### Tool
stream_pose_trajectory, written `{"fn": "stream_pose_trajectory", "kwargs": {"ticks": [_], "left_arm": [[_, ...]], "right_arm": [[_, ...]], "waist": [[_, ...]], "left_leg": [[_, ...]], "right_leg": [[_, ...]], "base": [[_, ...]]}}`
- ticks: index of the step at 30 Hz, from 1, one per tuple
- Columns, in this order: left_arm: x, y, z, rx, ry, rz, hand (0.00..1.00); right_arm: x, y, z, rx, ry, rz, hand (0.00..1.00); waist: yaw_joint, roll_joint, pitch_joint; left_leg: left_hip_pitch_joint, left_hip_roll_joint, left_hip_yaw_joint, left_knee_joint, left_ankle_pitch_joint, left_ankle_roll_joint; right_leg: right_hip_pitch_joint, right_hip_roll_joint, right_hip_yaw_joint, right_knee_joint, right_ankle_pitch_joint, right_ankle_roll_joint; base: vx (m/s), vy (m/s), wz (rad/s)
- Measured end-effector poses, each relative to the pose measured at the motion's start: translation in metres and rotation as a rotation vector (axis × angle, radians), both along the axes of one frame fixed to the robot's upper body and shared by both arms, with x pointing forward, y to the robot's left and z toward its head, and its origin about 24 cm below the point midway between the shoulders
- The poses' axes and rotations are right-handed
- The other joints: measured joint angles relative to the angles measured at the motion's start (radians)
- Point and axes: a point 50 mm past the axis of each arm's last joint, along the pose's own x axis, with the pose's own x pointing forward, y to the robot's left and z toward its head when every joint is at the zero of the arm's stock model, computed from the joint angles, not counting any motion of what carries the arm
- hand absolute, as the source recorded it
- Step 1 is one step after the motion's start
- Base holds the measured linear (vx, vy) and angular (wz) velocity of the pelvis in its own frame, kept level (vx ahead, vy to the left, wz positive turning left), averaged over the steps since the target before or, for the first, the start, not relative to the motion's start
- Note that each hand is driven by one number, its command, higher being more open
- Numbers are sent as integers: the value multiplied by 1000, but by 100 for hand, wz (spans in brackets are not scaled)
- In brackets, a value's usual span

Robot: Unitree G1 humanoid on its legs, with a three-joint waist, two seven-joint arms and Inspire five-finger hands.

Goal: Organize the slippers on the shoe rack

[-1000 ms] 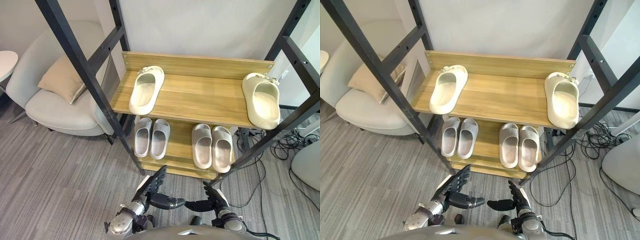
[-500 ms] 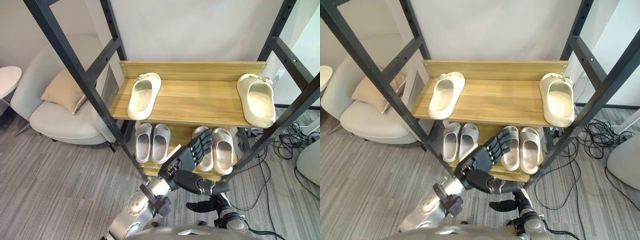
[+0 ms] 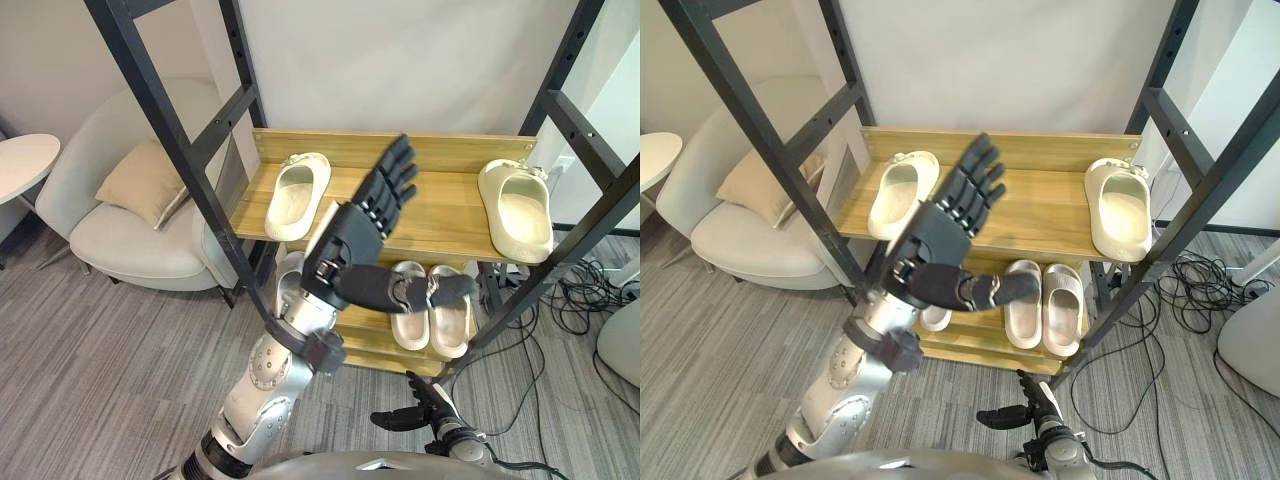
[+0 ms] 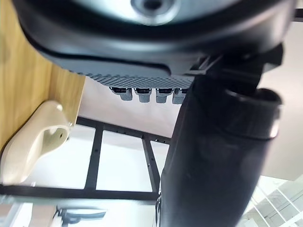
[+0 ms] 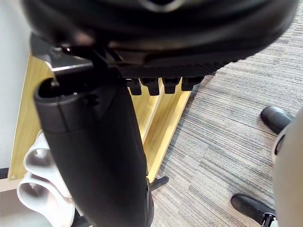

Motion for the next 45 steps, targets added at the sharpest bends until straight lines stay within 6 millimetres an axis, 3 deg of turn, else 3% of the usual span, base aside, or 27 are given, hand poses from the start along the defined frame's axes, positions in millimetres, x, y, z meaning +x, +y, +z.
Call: {"fn": "stream_pose_trajectory", "kwargs": {"ticks": [6,15,24,36,45], "left_arm": [[31,30,21,102,-141,229,100],[71,88,14,413,-150,521,100],[89,132,12,652,-134,706,100],[97,145,-3,802,-93,762,100],[108,155,8,819,-90,834,100]], "right_arm": [[1,3,0,4,0,16,100],[1,6,1,23,-3,30,100],[1,7,1,37,-6,12,100],[1,2,2,36,-14,-30,100],[5,1,4,46,-34,-69,100]], "waist": [[0,-8,-3],[-13,-37,-9],[-21,-48,-11],[-39,-45,1],[-44,-47,30]], "left_leg": [[-13,-2,-4,-1,0,0],[-31,-6,5,-6,1,0],[-50,-7,21,-9,1,0],[-61,-2,35,-14,2,0],[-65,-2,55,-23,2,0]], "right_leg": [[-11,-1,-4,0,-1,1],[-38,-3,6,-1,0,2],[-68,0,23,-3,5,1],[-92,7,43,-4,12,-3],[-110,7,62,-4,14,-2]], "base": [[-1,6,3],[2,4,-2],[4,9,-6],[-19,2,-5],[9,6,-6]]}}
